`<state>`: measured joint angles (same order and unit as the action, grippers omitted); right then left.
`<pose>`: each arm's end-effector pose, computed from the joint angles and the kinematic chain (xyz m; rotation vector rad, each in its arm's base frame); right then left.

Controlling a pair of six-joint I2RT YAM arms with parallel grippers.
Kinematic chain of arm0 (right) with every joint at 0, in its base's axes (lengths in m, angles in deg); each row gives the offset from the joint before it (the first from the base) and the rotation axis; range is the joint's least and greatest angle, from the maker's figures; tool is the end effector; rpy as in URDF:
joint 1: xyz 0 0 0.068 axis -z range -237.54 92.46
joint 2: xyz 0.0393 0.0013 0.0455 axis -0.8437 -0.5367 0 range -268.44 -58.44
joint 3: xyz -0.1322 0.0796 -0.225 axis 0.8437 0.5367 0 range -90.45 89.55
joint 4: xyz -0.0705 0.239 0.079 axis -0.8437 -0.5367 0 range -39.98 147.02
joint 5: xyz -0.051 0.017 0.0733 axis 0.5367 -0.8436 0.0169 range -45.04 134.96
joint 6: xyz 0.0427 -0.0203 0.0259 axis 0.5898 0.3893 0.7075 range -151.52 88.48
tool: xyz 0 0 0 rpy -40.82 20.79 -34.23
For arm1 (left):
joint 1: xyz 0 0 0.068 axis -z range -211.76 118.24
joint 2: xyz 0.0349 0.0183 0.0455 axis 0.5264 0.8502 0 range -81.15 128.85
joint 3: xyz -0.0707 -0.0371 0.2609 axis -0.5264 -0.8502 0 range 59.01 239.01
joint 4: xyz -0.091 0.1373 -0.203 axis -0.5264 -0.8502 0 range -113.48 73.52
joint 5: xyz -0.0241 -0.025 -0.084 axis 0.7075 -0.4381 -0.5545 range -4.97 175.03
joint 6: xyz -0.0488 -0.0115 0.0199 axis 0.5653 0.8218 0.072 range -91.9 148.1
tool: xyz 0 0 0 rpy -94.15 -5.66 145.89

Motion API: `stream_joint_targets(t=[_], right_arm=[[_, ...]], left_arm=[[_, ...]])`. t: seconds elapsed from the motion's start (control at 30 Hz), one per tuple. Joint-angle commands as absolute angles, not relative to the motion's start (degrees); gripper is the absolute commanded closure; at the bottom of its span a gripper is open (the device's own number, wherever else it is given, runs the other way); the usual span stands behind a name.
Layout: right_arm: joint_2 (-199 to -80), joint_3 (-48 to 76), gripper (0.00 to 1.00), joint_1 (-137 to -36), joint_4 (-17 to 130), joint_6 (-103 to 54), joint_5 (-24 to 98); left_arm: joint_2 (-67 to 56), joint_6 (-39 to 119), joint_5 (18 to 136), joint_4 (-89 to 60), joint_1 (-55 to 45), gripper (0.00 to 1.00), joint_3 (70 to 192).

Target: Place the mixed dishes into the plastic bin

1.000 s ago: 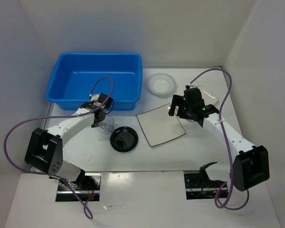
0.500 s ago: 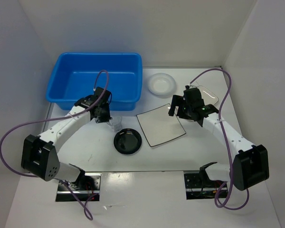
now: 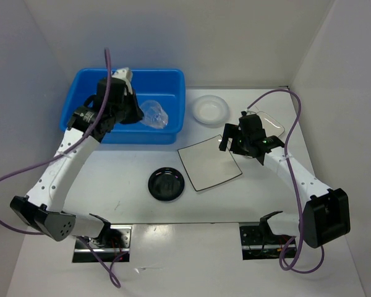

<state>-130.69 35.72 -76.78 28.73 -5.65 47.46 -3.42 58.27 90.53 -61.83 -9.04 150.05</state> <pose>0.2516 0.0861 0.2647 0.1601 2.4038 0.3181 0.2608 -0.1054 0.4282 -0.1974 2.1502 -0.4397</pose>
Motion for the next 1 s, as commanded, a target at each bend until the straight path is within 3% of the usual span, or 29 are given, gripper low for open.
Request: stream_joint_targets(t=[0.0,0.23,0.47,0.97], right_arm=[[-130.0,35.8,0.06,-76.4,31.2,-5.2,46.8],[-127.6,37.0,0.06,-76.4,31.2,-5.2,46.3],[-127.0,38.0,0.06,-76.4,31.2,-5.2,45.7],[-127.0,38.0,0.06,-76.4,31.7,-5.2,45.2]], left_arm=[[2.4,59.1,106.3,-55.8,-14.1,1.0,155.9],[11.7,59.3,102.7,-50.1,-32.1,1.0,156.0],[21.5,59.3,104.3,-48.1,-42.1,1.0,158.2],[33.3,59.8,106.6,-46.4,-44.1,1.0,154.2]])
